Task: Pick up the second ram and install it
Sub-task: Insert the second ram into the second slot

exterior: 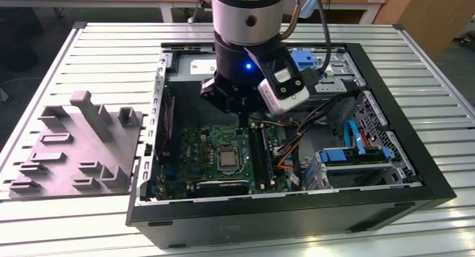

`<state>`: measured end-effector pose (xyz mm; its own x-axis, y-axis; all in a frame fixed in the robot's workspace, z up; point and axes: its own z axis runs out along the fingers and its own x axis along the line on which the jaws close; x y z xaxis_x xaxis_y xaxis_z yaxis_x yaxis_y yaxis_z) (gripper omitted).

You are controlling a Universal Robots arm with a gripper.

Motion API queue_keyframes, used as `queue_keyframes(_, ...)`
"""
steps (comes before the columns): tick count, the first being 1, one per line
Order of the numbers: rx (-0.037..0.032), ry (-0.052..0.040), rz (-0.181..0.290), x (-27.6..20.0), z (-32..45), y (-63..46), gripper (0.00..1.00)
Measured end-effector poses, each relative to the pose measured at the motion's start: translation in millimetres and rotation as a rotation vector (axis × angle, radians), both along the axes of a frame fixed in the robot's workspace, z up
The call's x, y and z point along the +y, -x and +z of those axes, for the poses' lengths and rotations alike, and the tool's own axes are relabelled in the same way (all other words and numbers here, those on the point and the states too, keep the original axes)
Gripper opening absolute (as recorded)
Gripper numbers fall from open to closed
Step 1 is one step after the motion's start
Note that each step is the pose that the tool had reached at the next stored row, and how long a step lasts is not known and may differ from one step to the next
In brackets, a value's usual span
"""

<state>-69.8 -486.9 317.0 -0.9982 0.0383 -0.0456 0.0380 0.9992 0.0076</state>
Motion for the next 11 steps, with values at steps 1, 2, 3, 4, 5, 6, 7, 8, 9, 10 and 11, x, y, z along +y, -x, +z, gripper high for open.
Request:
queue_keyframes(1, 0.0, 0.0, 0.0, 0.0, 0.0, -1.4, 0.11)
queue_keyframes(2, 0.0, 0.0, 0.0, 0.0, 0.0, -2.9, 0.11)
queue_keyframes(3, 0.0, 0.0001, 0.0, 0.0, -0.1, -4.3, 0.11)
queue_keyframes(4, 0.0, 0.0, 0.0, 0.0, -0.1, -5.7, 0.11)
queue_keyframes(5, 0.0, -0.0001, 0.0, 0.0, -0.2, -6.9, 0.11)
queue_keyframes(6, 0.0, 0.0, 0.0, 0.0, -0.2, -8.1, 0.11)
queue_keyframes(7, 0.0, 0.0, 0.0, 0.0, -0.2, -9.1, 0.11)
queue_keyframes(8, 0.0, 0.0001, 0.0, 0.0, -0.4, -10.1, 0.11)
queue_keyframes(9, 0.0, 0.0, 0.0, 0.0, -0.7, -10.9, 0.11)
queue_keyframes(10, 0.0001, 0.0001, 0.0, 0.0, -1.2, -11.6, 0.11)
queue_keyframes(11, 0.0, 0.0001, 0.0, 0.0, -2.1, -12.3, 0.11)
